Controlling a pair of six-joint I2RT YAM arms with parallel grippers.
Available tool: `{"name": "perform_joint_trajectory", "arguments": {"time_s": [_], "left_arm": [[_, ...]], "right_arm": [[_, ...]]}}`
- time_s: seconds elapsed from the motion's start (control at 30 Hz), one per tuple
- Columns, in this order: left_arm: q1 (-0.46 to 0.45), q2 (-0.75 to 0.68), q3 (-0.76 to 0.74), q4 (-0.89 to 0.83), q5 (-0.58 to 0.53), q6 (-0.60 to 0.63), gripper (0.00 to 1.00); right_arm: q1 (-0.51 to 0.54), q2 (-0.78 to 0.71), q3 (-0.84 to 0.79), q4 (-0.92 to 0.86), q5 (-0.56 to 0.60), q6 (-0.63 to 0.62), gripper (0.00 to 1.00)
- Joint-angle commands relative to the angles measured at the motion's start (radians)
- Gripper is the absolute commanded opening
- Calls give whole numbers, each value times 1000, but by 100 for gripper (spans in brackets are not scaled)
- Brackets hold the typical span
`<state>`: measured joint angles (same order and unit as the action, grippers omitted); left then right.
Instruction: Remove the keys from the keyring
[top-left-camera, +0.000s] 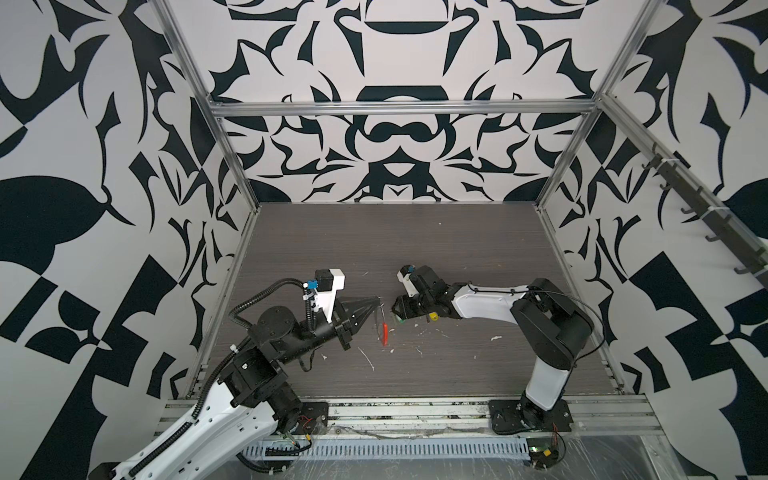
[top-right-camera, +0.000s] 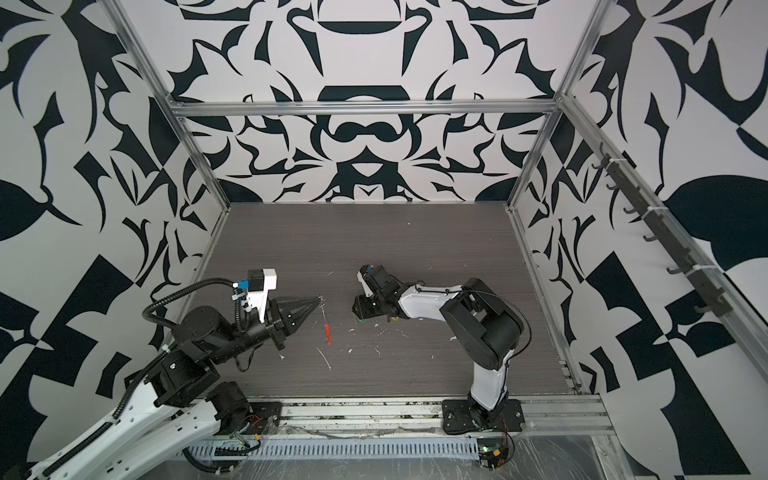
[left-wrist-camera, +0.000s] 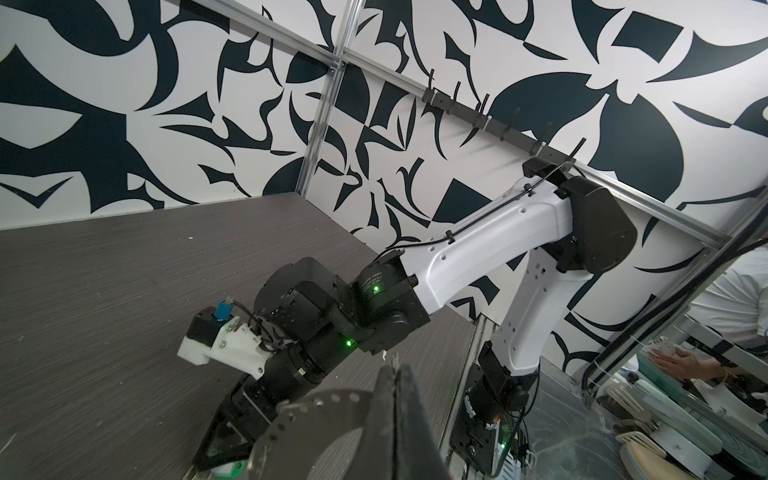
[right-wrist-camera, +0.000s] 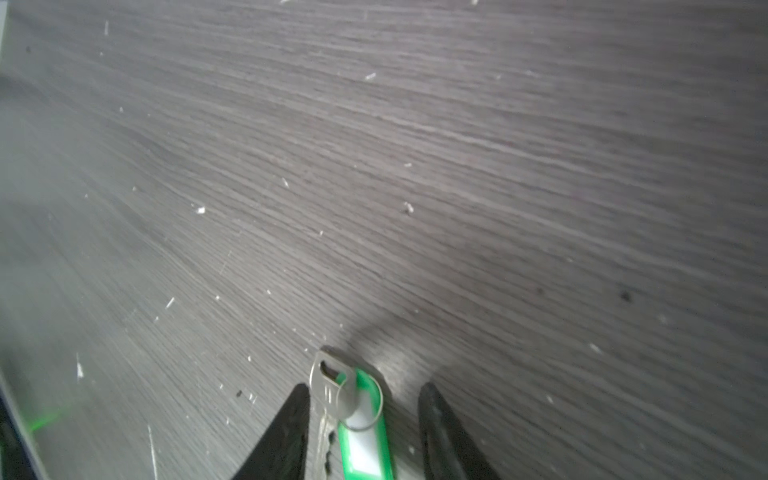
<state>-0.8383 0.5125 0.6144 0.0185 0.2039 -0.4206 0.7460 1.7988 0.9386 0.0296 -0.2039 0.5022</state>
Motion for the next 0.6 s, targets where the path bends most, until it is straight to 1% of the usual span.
{"name": "perform_joint_trajectory", "arguments": {"time_s": [0.0,0.1,0.23,0.4,0.43,0.47,0.5,0.57], "left_arm": [[-2,-9,-10,28,-4,-9,0],[-2,-13,-11,26,-7,-9,0],[-2,-12,-11,26,-9,-10,0],[-2,-7,-10,31,-12,-12,0],[-2,-6,-8,32,-11,-12,0],[-2,-3,-6,32,-13,-12,0],[-2,-1,-4,33,-14,-12,0],[-2,6,1,36,-14,-11,0]], "right_arm": [[-5,-56,-44,-89,96,9,51],[-5,-138,-57,-107,123,9,52],[-5,-283,-68,-145,154,7,52],[-3,-493,-69,-165,132,-17,53],[-2,-543,-75,-153,119,-23,57],[-1,-591,-81,-140,110,-27,64],[2,-633,-86,-132,106,-30,65],[3,-720,-90,-113,94,-35,72]]}}
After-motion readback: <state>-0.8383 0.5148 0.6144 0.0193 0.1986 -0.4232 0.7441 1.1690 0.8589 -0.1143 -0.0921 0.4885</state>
